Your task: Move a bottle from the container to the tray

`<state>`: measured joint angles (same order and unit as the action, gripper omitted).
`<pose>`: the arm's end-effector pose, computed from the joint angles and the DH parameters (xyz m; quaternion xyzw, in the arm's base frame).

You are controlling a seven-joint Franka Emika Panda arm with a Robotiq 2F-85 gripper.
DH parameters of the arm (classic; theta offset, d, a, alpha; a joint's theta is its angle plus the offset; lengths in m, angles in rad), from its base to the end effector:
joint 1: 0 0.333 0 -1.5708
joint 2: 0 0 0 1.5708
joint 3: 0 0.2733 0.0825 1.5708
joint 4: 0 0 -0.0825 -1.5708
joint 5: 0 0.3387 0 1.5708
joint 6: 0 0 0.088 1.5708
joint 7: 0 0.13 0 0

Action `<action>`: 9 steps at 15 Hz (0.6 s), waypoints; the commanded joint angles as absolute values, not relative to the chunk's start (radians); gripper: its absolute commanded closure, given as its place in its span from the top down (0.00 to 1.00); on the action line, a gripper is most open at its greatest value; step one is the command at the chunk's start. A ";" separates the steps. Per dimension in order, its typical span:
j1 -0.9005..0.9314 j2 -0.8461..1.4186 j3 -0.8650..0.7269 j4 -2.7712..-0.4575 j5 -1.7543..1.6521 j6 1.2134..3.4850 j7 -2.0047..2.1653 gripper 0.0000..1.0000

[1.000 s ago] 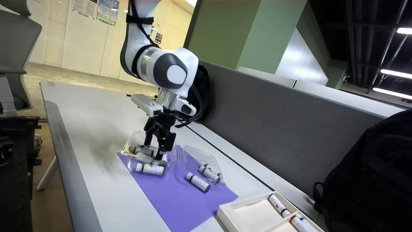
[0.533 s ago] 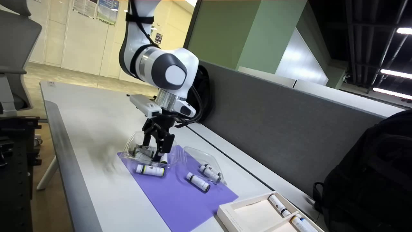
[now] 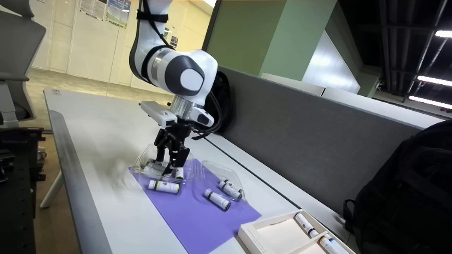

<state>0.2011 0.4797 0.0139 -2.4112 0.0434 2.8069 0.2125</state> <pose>0.4301 0.0930 0.0928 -0.9989 0.0202 0.0431 0.0004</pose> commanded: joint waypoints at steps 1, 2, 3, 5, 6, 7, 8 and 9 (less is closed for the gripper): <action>0.183 0.465 0.032 -2.441 0.053 2.803 0.207 0.96; 0.180 0.466 0.035 -2.441 0.055 2.798 0.206 0.99; 0.180 0.467 0.036 -2.443 0.054 2.797 0.207 1.00; 0.184 0.469 0.032 -2.446 0.051 2.796 0.213 1.00; 0.189 0.469 0.026 -2.448 0.049 2.801 0.222 1.00; 0.187 0.470 0.029 -2.449 0.066 2.818 0.241 1.00; 0.183 0.472 0.036 -2.448 0.093 2.821 0.262 1.00; 0.186 0.475 0.034 -2.446 0.111 2.822 0.275 1.00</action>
<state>0.1929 0.4808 0.0238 -2.4272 0.0695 2.8089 0.2194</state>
